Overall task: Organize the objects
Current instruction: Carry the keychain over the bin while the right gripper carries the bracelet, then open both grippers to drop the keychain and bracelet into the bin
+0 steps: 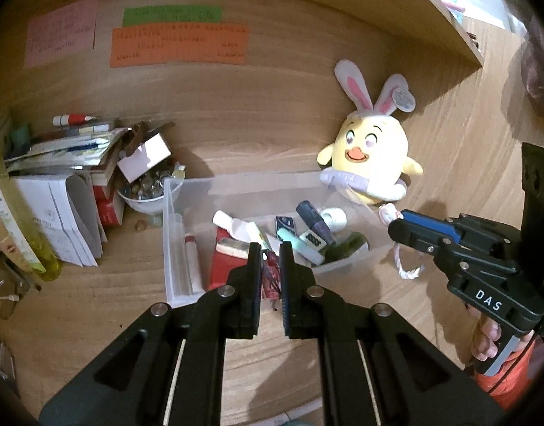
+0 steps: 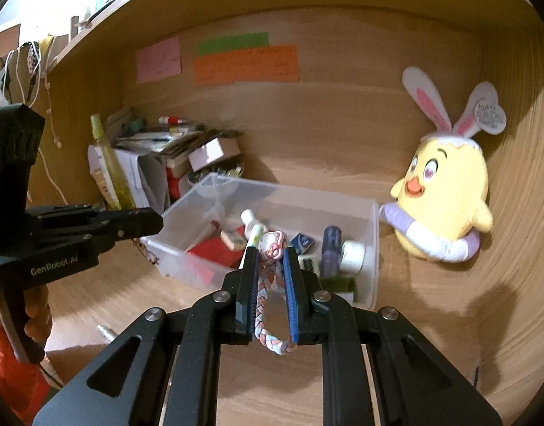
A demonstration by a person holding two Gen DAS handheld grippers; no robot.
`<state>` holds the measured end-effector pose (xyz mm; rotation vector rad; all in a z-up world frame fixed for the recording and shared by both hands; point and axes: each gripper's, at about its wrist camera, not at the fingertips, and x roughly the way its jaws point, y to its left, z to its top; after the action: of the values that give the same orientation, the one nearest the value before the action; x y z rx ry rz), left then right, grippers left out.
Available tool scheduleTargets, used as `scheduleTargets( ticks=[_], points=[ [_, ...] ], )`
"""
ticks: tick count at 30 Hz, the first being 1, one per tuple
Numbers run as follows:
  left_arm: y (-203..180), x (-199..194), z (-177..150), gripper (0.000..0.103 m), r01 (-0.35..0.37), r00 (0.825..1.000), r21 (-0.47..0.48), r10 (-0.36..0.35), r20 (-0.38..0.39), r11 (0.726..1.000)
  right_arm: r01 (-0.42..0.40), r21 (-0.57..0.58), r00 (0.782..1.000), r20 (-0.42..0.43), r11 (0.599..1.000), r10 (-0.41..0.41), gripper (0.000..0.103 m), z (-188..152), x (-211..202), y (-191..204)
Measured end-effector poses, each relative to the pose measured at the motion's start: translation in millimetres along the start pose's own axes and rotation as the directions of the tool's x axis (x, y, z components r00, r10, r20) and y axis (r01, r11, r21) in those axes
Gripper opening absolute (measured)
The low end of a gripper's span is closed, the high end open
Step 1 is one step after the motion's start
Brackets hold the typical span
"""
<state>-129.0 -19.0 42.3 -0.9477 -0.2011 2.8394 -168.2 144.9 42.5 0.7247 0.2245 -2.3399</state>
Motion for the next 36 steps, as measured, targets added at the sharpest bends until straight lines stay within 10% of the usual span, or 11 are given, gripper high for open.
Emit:
scheduleTargets(
  ticks=[18,34,36],
  points=[
    [25.4,51.3,17.4,0.008,-0.009,0.998,-0.061,0.005,-0.065,0.998,0.046,-0.038,0.999,0.015,0.998,-0.046,0.012,41.9,33.5,-18.1],
    [37.6,82.2,9.3,0.009,-0.043,0.991,-0.060,0.035,-0.131,0.997,0.013,-0.014,0.989,-0.146,1.000,-0.015,0.012,17.6,107.7,-28.3],
    [35.5,81.7,8.3,0.022,-0.047,0.990,-0.050,0.040,-0.134,0.998,0.011,-0.020,0.987,-0.162,1.000,-0.014,0.012,14.9,113.3,-27.7]
  ],
)
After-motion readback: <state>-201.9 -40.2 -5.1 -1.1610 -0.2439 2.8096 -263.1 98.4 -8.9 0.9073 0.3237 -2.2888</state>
